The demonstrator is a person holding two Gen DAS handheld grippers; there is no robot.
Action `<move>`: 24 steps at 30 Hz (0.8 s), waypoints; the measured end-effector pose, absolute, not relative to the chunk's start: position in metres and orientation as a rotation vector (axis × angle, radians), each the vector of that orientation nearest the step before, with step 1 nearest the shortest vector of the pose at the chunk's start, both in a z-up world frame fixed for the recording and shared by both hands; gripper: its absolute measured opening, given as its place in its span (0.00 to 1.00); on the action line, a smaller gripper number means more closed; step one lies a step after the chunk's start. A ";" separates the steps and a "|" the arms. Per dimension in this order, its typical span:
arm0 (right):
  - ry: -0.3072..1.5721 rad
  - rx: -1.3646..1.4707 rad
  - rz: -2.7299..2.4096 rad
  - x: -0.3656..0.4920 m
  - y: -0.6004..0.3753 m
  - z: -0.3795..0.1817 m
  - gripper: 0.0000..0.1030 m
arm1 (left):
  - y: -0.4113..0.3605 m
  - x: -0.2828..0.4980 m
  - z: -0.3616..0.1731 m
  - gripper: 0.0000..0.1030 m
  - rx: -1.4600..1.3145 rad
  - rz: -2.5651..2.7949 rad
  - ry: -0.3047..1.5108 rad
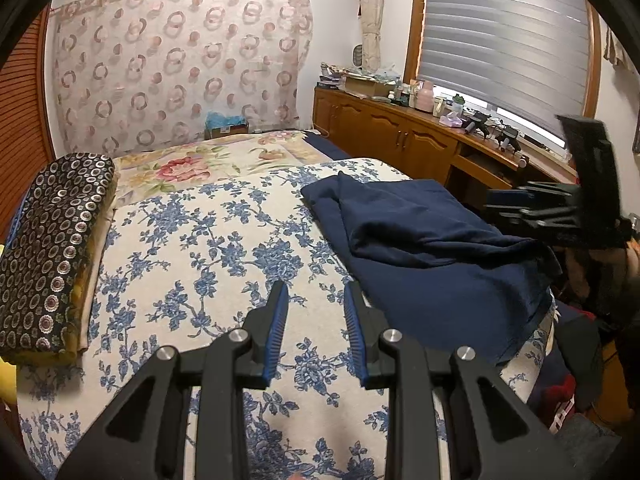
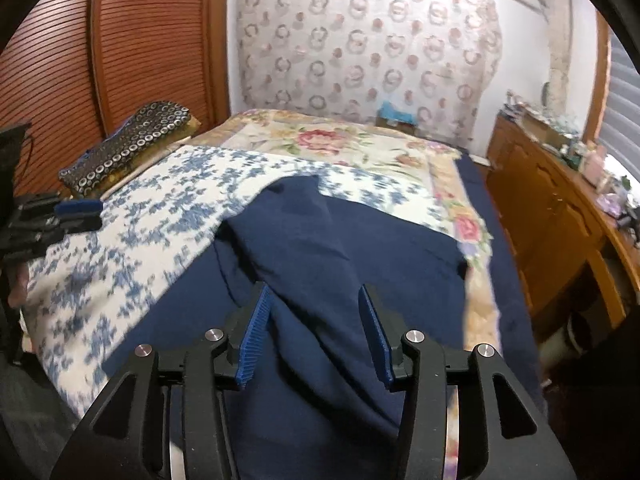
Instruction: Fold small clothes
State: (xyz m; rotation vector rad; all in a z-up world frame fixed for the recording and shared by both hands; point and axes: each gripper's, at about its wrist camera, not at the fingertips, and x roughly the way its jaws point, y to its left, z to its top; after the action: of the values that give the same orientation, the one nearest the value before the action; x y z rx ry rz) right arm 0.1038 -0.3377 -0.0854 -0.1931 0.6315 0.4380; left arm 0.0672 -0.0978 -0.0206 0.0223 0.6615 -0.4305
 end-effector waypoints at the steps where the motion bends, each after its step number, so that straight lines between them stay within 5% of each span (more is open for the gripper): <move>1: 0.637 -0.198 0.452 0.112 -0.330 -0.087 0.45 | -0.097 0.067 -0.021 0.25 0.021 -0.429 0.662; 21: 0.812 -0.409 0.613 0.179 -0.229 -0.138 0.45 | -0.093 0.065 -0.031 0.25 0.003 -0.430 0.680; 22: 0.805 -0.416 0.612 0.178 -0.229 -0.138 0.44 | -0.094 0.065 -0.031 0.25 0.004 -0.433 0.681; 24: 0.788 -0.406 0.602 0.177 -0.233 -0.136 0.23 | -0.095 0.064 -0.032 0.25 0.008 -0.436 0.684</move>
State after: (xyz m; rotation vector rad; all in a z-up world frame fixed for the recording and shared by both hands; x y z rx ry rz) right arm 0.1771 -0.2331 -0.1362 -0.4057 0.7885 0.6018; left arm 0.0641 -0.0950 -0.0317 0.0084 0.6837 -0.4362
